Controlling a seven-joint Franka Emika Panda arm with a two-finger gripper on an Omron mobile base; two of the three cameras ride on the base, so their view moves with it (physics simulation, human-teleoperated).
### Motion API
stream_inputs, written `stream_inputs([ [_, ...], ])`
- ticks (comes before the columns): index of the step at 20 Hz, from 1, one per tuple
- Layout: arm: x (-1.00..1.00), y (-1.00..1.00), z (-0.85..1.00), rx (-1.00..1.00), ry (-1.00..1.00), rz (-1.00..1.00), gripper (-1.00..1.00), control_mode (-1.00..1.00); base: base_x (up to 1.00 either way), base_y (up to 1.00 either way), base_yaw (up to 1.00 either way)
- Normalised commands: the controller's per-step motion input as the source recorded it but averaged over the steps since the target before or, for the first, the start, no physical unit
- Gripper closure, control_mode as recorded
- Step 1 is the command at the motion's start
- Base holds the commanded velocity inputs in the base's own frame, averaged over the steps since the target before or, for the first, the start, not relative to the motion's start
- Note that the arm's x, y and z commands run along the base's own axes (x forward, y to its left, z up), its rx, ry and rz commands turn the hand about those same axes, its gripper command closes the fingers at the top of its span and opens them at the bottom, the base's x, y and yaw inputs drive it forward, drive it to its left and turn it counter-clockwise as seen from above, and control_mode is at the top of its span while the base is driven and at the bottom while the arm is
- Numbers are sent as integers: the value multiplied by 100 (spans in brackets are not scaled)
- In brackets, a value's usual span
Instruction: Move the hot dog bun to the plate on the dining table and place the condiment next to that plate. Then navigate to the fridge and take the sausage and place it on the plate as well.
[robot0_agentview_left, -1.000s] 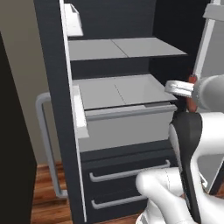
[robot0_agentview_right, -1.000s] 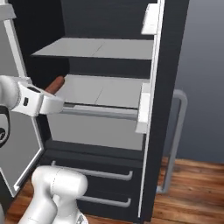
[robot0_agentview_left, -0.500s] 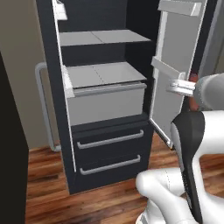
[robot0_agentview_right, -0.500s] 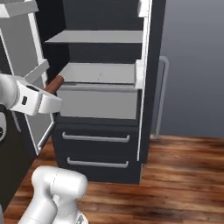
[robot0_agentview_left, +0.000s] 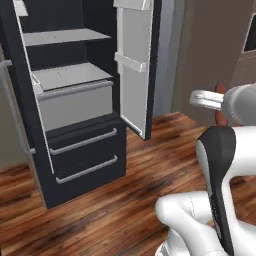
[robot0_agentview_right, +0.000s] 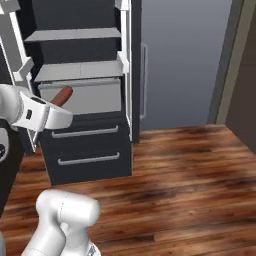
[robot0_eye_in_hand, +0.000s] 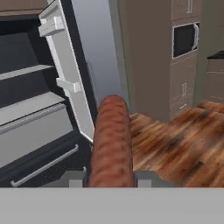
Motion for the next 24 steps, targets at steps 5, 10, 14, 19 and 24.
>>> stream_inputs([
  [5, 0, 0, 0, 0, 0, 0, 100, 100, -83, 2, -67],
  [10, 0, 0, 0, 0, 0, 0, 100, 100, -74, -2, -68],
  [14, 0, 0, 0, 0, 0, 0, 100, 100, -81, -15, -50],
  [19, 0, 0, 0, 0, 0, 0, 100, 100, -51, -62, -40],
  [24, 0, 0, 0, 0, 0, 0, 100, 100, -45, -81, -38],
])
